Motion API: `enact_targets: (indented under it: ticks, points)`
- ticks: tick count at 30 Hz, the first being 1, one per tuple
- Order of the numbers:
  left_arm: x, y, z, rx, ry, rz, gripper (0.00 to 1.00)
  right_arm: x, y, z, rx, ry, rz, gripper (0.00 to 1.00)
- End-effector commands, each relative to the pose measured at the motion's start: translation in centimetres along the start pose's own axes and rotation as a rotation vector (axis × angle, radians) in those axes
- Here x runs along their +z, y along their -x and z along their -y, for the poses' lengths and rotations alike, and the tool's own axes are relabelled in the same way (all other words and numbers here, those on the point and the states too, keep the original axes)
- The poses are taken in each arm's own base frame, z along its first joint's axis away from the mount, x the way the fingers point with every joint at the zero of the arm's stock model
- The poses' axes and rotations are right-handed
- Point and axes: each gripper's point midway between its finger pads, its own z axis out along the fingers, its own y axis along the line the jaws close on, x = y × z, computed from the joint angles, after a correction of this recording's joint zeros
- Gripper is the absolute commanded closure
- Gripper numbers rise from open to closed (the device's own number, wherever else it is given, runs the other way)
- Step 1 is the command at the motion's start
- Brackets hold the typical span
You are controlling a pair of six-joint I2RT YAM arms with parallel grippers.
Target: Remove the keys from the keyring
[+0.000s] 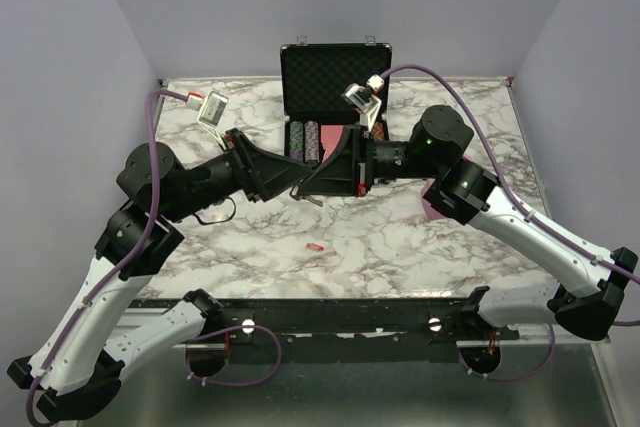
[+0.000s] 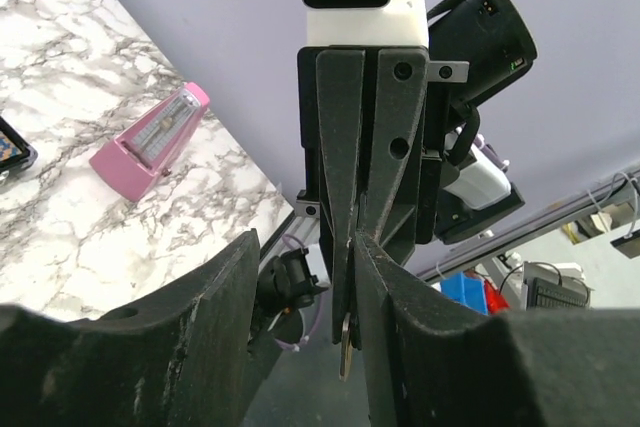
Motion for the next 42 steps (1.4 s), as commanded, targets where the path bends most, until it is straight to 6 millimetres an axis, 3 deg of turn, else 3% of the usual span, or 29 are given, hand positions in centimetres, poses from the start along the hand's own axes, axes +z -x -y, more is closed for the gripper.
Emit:
enact_targets:
  ticks: [1,7,10,16,20,26,36,42]
  points:
    - [-0.5,0.3,0.1,0.041,0.026,-0.001,0.49,0.1,-0.3,0.4,0.003,-0.017,0.004,0.99]
    - [-2.4,1.0,-2.0,0.113,0.195,0.02,0.47,-0.5,-1.2,2.2,0.021,-0.121,-0.026,0.99]
    - [-2.9,-0.2,-3.4,0.116,0.227,0.004,0.43,-1.1,-1.6,2.7,0.022,-0.147,-0.016,0.99]
    - [-4.6,-1.2,-6.0,0.143,0.334,0.014,0.25,-1.5,-2.7,4.1,0.052,-0.195,-0.027,0.99]
    - [-4.9,-2.8,-6.8,0.164,0.325,-0.037,0.23,-1.9,-3.5,4.9,0.066,-0.225,-0.042,0.99]
    - [-3.8,-5.8,-4.9,0.13,0.114,-0.12,0.29,-1.6,-3.7,4.7,0.084,-0.192,-0.046,0.99]
    - [-2.7,-6.1,-3.9,0.097,0.012,-0.116,0.39,-1.1,-3.7,4.2,0.106,-0.146,-0.058,0.99]
    - [-2.9,-6.2,-2.1,0.11,-0.091,-0.119,0.4,-0.9,-3.7,4.3,0.111,-0.147,-0.06,0.99]
